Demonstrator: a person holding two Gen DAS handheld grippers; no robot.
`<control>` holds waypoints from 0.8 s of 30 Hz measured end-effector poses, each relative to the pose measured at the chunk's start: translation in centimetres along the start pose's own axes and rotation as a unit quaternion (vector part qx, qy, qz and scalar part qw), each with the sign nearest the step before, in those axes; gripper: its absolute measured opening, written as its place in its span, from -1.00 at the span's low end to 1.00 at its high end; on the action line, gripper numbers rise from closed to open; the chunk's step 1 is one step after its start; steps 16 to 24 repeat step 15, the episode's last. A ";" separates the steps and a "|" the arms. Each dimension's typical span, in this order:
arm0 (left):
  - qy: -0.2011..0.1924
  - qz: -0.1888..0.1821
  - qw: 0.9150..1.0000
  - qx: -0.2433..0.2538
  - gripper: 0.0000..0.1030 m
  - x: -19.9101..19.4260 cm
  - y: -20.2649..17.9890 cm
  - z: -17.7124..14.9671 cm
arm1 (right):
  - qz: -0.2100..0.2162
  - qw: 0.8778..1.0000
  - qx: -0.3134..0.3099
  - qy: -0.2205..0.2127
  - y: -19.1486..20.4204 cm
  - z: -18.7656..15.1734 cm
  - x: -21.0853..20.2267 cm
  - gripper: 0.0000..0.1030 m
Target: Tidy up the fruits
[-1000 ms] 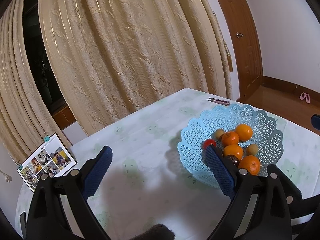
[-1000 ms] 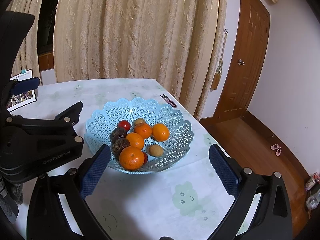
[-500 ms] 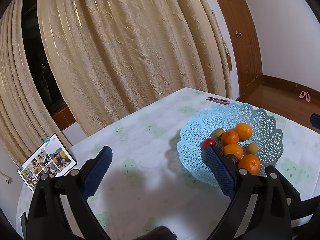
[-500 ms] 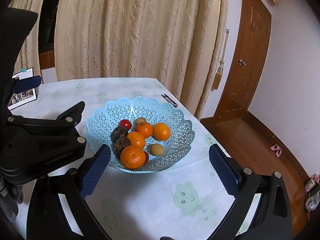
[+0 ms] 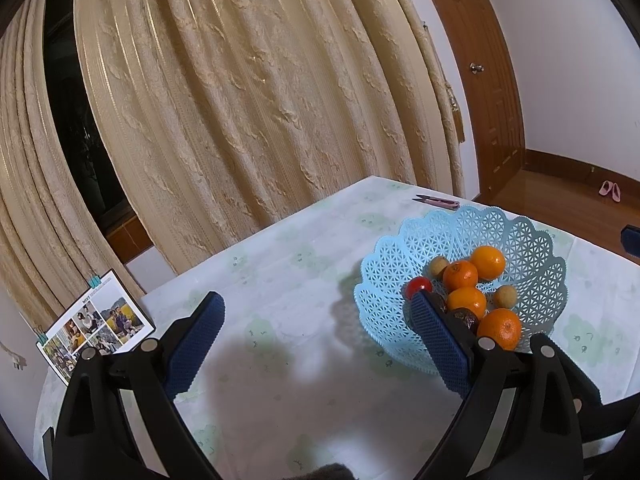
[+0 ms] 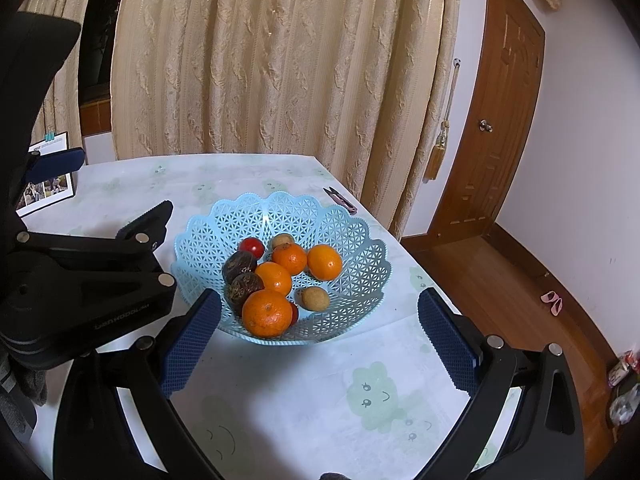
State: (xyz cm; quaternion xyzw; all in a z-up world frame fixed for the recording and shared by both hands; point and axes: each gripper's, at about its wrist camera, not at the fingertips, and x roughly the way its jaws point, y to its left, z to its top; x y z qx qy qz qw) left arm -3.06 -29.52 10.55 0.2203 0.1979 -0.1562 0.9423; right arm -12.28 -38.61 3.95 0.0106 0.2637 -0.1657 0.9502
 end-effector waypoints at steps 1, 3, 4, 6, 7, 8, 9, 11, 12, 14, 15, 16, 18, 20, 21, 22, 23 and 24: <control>-0.003 0.000 1.000 0.001 0.81 -0.1 0.0 0.0 | 0.000 1.000 0.000 0.000 0.0 0.0 0.0 0.94; -0.008 0.000 1.000 0.004 0.81 -0.2 0.0 0.0 | 0.001 1.000 -0.001 -0.001 0.0 0.0 0.0 0.94; -0.009 0.000 1.000 0.004 0.81 -0.3 0.0 0.1 | 0.002 1.000 -0.001 -0.001 0.0 0.0 0.0 0.94; -0.010 0.000 1.000 0.005 0.81 -0.4 0.0 0.1 | 0.003 1.000 -0.003 -0.003 -0.1 0.0 -0.1 0.94; -0.009 0.001 1.000 0.004 0.81 -0.4 0.1 0.1 | 0.003 1.000 -0.003 -0.003 -0.1 0.0 -0.1 0.94; -0.006 0.001 1.000 0.002 0.81 -0.5 0.3 0.0 | 0.004 1.000 -0.005 -0.004 -0.1 0.0 -0.2 0.94; -0.001 0.002 1.000 -0.001 0.81 -0.4 0.5 -0.1 | 0.004 1.000 -0.006 -0.003 0.0 0.0 -0.1 0.94; 0.013 0.003 1.000 -0.010 0.81 -0.3 1.3 -0.5 | 0.008 1.000 -0.006 -0.003 0.1 0.1 -0.1 0.94; 0.025 0.004 1.000 -0.015 0.81 -0.1 2.0 -1.0 | 0.017 1.000 -0.002 -0.002 0.2 0.1 -0.1 0.94; 0.046 0.011 0.999 -0.023 0.82 0.2 3.3 -2.0 | 0.038 0.999 0.006 0.002 0.4 0.0 -0.1 0.94; 0.057 0.016 0.998 -0.029 0.82 0.4 4.3 -2.7 | 0.045 0.999 0.006 0.004 0.7 0.0 -0.1 0.94; 0.057 0.016 0.998 -0.029 0.82 0.4 4.3 -2.7 | 0.045 0.999 0.006 0.004 0.7 0.0 -0.1 0.94; 0.057 0.016 0.998 -0.029 0.82 0.4 4.3 -2.7 | 0.045 0.999 0.006 0.004 0.7 0.0 -0.1 0.94; 0.057 0.016 0.998 -0.029 0.82 0.4 4.3 -2.7 | 0.045 0.999 0.006 0.004 0.7 0.0 -0.1 0.94; 0.057 0.016 0.998 -0.029 0.82 0.4 4.3 -2.7 | 0.045 0.999 0.006 0.004 0.7 0.0 -0.1 0.94; 0.057 0.016 0.998 -0.029 0.82 0.4 4.3 -2.7 | 0.045 0.999 0.006 0.004 0.7 0.0 -0.1 0.94; 0.057 0.016 0.998 -0.029 0.82 0.4 4.3 -2.7 | 0.045 0.999 0.006 0.004 0.7 0.0 -0.1 0.94; 0.057 0.016 0.998 -0.029 0.82 0.4 4.3 -2.7 | 0.045 0.999 0.006 0.004 0.7 0.0 -0.1 0.94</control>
